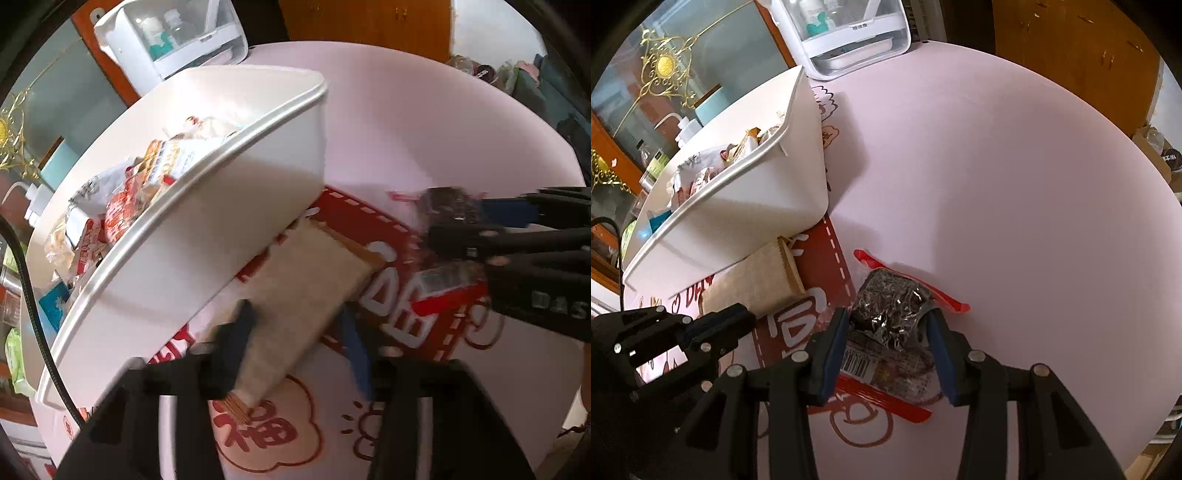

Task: Organize snacks
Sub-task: 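Grasp the tan wafer bar with left tool while right tool grasps the red-labelled candy bag, then lift both snacks over the white tray and open both tools to drop them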

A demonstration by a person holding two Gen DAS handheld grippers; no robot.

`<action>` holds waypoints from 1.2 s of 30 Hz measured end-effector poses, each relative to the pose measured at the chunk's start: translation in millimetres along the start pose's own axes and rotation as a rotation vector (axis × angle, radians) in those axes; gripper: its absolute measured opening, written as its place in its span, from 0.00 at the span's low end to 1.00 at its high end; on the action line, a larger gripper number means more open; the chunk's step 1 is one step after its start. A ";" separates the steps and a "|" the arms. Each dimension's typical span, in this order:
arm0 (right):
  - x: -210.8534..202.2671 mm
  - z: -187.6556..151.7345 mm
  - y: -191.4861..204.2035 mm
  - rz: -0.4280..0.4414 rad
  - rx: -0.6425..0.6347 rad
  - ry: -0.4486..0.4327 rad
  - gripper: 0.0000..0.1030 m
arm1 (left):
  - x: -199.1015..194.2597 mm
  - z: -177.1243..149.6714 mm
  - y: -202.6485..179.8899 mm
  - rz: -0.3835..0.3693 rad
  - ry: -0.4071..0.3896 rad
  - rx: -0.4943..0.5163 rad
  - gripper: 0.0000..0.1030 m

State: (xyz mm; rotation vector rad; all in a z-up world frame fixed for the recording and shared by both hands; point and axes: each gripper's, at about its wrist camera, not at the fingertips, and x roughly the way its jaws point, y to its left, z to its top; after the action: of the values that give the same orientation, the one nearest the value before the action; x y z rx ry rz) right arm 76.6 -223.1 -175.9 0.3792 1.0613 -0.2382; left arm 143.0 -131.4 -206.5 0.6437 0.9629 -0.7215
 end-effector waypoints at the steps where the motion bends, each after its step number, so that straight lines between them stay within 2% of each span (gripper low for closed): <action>1: -1.8 -1.6 -0.4 -0.001 -0.005 -0.001 0.38 | -4.2 -0.3 -2.3 -0.014 -0.003 -0.009 0.02; 2: -4.1 -2.9 -0.8 0.006 -0.010 -0.003 0.38 | -4.4 1.1 -3.0 -0.047 0.016 -0.032 0.01; 3: -8.0 -3.9 -0.4 0.010 -0.017 -0.016 0.20 | -3.3 3.6 -6.5 -0.067 0.024 -0.058 0.01; 4: -14.2 -3.8 -1.2 0.039 -0.020 -0.034 0.13 | -6.7 0.2 -5.3 -0.070 0.026 -0.070 0.01; 7: -21.7 -2.5 -0.7 0.031 -0.045 -0.046 0.13 | -8.8 -4.5 -2.4 -0.074 0.030 -0.102 0.01; 9: -21.5 -2.9 -3.0 0.029 -0.040 -0.041 0.13 | -12.0 -8.8 0.7 -0.031 0.013 -0.101 0.02; 11: -20.6 -3.3 -5.3 0.041 -0.025 -0.032 0.14 | -10.4 -9.6 5.7 0.001 0.008 -0.088 0.09; 12: -19.7 -3.4 -8.6 0.052 -0.003 -0.022 0.14 | -11.8 -10.4 7.6 0.014 0.000 -0.084 0.20; 13: -18.6 -3.1 -11.8 0.061 0.020 -0.010 0.16 | -13.3 -11.0 9.1 0.037 -0.010 -0.076 0.37; 14: -16.8 -2.6 -16.8 0.072 0.057 0.006 0.16 | -14.4 -11.4 12.0 0.063 -0.022 -0.067 0.48; 15: -15.7 -2.6 -20.9 0.084 0.086 0.011 0.17 | -15.7 -11.6 13.0 0.101 -0.039 -0.050 0.68; 16: -14.9 -3.6 -24.1 0.097 0.107 0.013 0.23 | -14.8 -10.4 18.0 0.118 -0.056 -0.040 0.74; 17: -14.8 -4.8 -27.2 0.107 0.124 0.013 0.27 | -15.4 -10.0 20.1 0.125 -0.071 -0.029 0.74; 19: -14.9 -5.2 -30.6 0.103 0.152 -0.005 0.42 | -16.4 -11.0 20.9 0.130 -0.077 -0.007 0.74; 20: -15.3 -5.4 -30.4 0.095 0.157 -0.012 0.44 | -17.7 -12.3 17.8 0.130 -0.076 0.001 0.75; 26: -7.3 -1.0 -18.0 0.046 0.141 -0.020 0.47 | 8.8 -12.5 18.2 0.102 -0.038 0.076 0.81; 32: 2.6 3.2 3.3 -0.065 0.036 -0.029 0.56 | 9.9 -11.3 9.7 0.019 -0.029 0.051 0.84; 36: 5.5 3.1 11.8 -0.112 -0.023 -0.036 0.55 | 23.4 -0.1 18.7 -0.058 -0.003 0.023 0.98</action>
State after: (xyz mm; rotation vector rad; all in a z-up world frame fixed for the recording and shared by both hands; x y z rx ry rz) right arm 86.0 -213.7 -177.1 0.2940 1.0506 -0.3315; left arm 166.5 -126.0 -224.2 0.6368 0.9751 -0.7851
